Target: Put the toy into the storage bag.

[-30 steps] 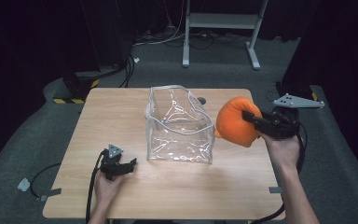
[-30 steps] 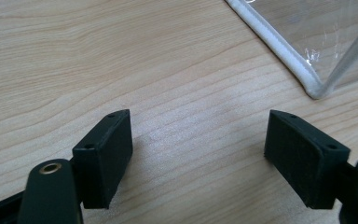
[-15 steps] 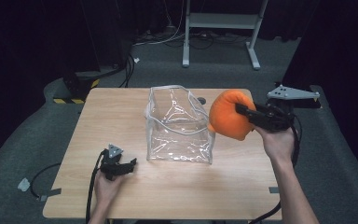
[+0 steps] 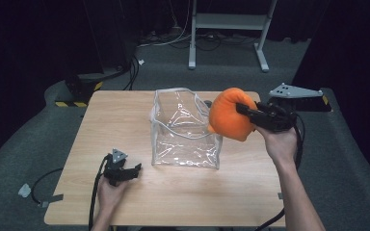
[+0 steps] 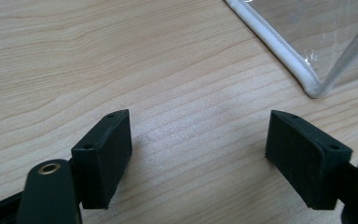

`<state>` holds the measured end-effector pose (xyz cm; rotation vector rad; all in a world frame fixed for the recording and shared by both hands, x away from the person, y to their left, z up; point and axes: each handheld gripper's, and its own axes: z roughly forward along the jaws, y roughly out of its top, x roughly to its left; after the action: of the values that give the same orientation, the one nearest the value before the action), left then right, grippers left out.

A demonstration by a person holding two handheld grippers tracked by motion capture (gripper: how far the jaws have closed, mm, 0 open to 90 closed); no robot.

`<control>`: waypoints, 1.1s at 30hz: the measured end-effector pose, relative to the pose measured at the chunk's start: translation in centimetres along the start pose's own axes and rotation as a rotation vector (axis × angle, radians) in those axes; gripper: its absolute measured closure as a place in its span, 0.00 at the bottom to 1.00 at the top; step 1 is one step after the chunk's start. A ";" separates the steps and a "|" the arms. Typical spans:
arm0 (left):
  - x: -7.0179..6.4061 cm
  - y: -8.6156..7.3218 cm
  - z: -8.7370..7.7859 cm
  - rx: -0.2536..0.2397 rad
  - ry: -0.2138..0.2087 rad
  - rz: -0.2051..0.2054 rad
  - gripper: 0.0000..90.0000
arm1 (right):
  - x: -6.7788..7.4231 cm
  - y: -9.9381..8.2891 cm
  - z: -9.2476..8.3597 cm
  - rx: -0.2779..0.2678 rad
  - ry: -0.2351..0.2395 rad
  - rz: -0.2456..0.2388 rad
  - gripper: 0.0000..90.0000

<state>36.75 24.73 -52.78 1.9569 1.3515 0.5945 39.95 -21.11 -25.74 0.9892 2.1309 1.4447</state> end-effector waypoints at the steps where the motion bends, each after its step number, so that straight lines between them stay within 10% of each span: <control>1: 0.0 0.0 0.0 0.000 0.000 0.000 0.25 | 0.1 0.0 0.1 -0.002 0.004 0.000 0.76; 33: 0.0 0.0 0.0 0.001 -0.003 0.000 0.25 | 2.0 1.9 2.5 0.013 0.054 -0.041 0.76</control>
<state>36.75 24.72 -52.79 1.9576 1.3507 0.5912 40.85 -17.56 -24.85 0.9157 2.1877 1.4558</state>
